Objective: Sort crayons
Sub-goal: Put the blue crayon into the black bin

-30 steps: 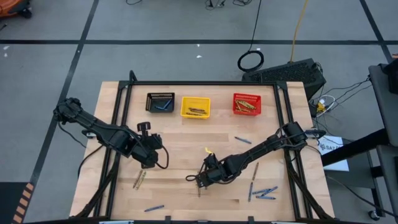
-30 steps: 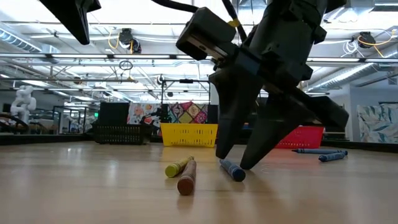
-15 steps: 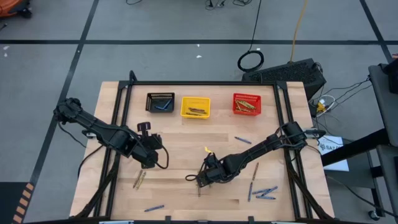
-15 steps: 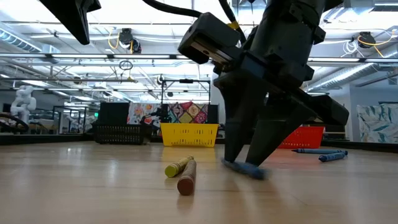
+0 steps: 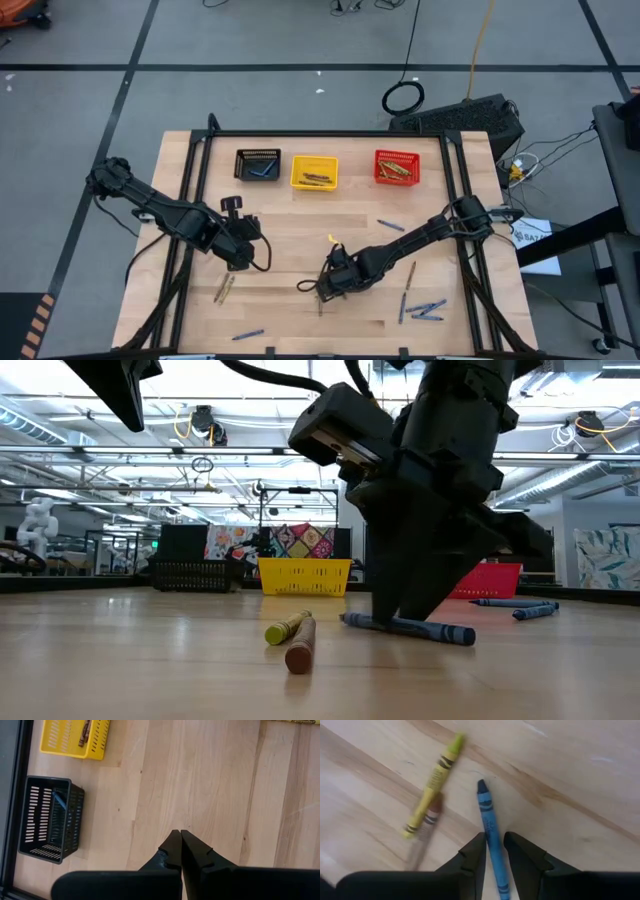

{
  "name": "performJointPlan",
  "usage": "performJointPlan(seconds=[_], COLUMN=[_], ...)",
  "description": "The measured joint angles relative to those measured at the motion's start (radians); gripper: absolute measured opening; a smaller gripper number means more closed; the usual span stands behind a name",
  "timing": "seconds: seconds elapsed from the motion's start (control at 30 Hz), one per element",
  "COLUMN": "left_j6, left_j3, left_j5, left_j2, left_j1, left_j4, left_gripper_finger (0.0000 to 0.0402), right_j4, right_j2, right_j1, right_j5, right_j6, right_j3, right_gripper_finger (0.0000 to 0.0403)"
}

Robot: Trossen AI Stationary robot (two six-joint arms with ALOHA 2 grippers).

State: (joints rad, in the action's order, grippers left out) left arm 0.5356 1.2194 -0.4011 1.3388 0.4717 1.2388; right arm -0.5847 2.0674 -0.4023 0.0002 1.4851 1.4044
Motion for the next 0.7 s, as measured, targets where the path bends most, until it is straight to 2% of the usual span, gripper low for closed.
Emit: performJointPlan(seconds=[0.17, 0.43, 0.63, 0.7], left_j6=[0.001, 0.001, 0.001, 0.001], left_j3=[0.0, 0.0, 0.0, 0.0], left_j5=[0.0, 0.0, 0.0, 0.0], left_j2=[0.0, 0.0, 0.0, 0.0], left_j1=[0.0, 0.0, 0.0, 0.0], left_j4=[0.0, 0.0, -0.003, -0.004], left_gripper_finger=[0.0, 0.0, 0.0, 0.0], right_j4=[-0.101, -0.126, -0.084, -0.071], right_j2=[-0.001, 0.012, 0.08, 0.083], right_j1=[-0.001, -0.001, 0.003, 0.0], right_j5=[-0.003, 0.023, -0.051, -0.034], right_j6=[-0.05, -0.084, -0.118, -0.122], right_j3=[-0.002, 0.0, 0.004, 0.004], right_gripper_finger=[0.0075, 0.0075, 0.0075, 0.0075])
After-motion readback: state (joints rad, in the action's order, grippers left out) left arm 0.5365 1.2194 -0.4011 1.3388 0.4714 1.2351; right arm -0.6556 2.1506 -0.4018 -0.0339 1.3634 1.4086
